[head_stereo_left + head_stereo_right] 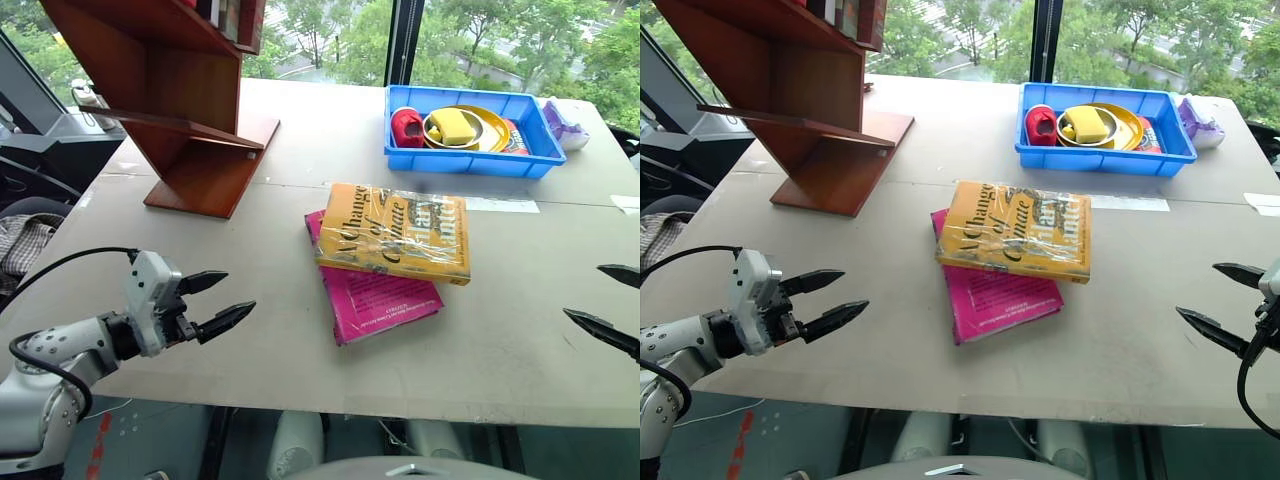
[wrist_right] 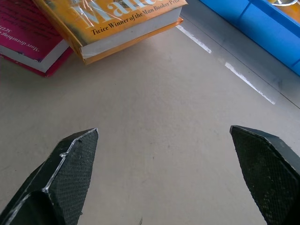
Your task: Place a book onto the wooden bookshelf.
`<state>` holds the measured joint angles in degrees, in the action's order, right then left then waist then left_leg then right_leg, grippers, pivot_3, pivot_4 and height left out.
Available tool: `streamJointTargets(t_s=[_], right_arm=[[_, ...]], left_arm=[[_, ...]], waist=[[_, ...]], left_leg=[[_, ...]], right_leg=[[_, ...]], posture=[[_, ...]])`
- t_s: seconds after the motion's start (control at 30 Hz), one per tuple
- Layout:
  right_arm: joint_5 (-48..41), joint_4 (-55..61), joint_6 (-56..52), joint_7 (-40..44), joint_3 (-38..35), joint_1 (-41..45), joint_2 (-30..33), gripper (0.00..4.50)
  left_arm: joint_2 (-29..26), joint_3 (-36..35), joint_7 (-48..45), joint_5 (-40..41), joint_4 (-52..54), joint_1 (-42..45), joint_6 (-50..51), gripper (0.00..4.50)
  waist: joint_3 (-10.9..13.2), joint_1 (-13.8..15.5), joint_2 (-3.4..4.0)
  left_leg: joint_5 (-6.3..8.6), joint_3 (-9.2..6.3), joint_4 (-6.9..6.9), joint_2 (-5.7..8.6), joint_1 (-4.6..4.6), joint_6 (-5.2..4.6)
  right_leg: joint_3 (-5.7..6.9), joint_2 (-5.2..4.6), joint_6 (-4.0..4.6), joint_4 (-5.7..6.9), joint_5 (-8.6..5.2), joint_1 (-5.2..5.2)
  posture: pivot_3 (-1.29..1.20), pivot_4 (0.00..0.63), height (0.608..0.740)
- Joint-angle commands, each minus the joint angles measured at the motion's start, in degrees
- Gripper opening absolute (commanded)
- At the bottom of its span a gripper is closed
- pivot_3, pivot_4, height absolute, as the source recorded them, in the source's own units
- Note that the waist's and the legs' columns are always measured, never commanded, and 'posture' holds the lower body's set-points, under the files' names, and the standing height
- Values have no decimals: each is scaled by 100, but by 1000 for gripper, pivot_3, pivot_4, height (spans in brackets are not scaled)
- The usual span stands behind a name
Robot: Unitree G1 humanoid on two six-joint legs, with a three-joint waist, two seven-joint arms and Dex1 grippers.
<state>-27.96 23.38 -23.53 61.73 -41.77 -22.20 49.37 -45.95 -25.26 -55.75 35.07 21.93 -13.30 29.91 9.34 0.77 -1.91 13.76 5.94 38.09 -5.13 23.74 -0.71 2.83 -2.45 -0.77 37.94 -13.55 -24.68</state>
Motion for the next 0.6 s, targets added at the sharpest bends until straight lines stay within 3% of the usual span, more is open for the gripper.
streamJointTargets(t_s=[0.03,0.17,0.2,0.27,0.33,0.37,0.4,0.47,0.53,0.6], right_arm=[[-79,144,-51,-185,-107,157,89,4458],[-972,783,-1081,-674,-151,606,163,4458],[-1310,904,-1457,-797,-154,750,242,4228],[-1992,1086,-2113,-1159,-12,1126,373,3593],[-1517,1295,-2546,-1971,1047,1859,657,2473],[-1181,1331,-2657,-2353,1596,2237,748,2311],[-891,1305,-2745,-2641,2060,2555,795,1868],[-225,1344,-2800,-2808,2918,2784,1199,1018],[193,1115,-2919,-3115,3466,3105,1210,126],[292,911,-3091,-3230,3798,3477,1047,54]], left_arm=[[-83,-46,-24,65,101,254,-132,4441],[-37,33,-74,252,133,627,-107,4441],[-14,22,-159,316,143,674,-162,4441],[-13,4,-286,481,219,714,-144,4441],[-82,61,-487,540,415,627,-196,4441],[-98,90,-533,531,481,593,-222,4441],[-95,110,-541,528,523,577,-234,4441],[-72,125,-501,537,558,589,-219,4441],[-41,133,-458,518,593,575,-243,4441],[0,107,-404,520,662,501,-267,4441]], waist=[[0,0,0],[-2,1,4],[-4,-10,7],[-4,-28,7],[-6,-12,4],[-6,-32,1],[-3,-51,6],[-1,-43,9],[-1,11,10],[0,6,11]], left_leg=[[0,0,0,0,0,0],[0,-1,3,0,-1,0],[0,-1,3,0,-2,0],[0,1,0,-1,-2,0],[1,0,0,-1,1,-2],[3,1,-1,-1,3,-3],[4,3,0,-1,0,-4],[4,6,1,2,5,-6],[4,2,0,3,7,-6],[4,0,0,3,12,-5]], right_leg=[[0,0,0,0,0,0],[1,0,0,3,1,0],[-1,0,0,4,1,1],[-8,6,1,3,1,0],[-16,7,21,0,13,-1],[-16,9,20,-2,13,-3],[-17,10,20,-3,13,-3],[-24,9,4,-2,4,-15],[-29,7,5,-2,3,-14],[-28,8,23,-4,13,-14]], posture=[[0,150,740],[0,150,740],[0,150,740],[0,150,740],[0,150,740],[0,150,740],[0,150,740],[0,150,740],[0,150,740],[0,150,740]])
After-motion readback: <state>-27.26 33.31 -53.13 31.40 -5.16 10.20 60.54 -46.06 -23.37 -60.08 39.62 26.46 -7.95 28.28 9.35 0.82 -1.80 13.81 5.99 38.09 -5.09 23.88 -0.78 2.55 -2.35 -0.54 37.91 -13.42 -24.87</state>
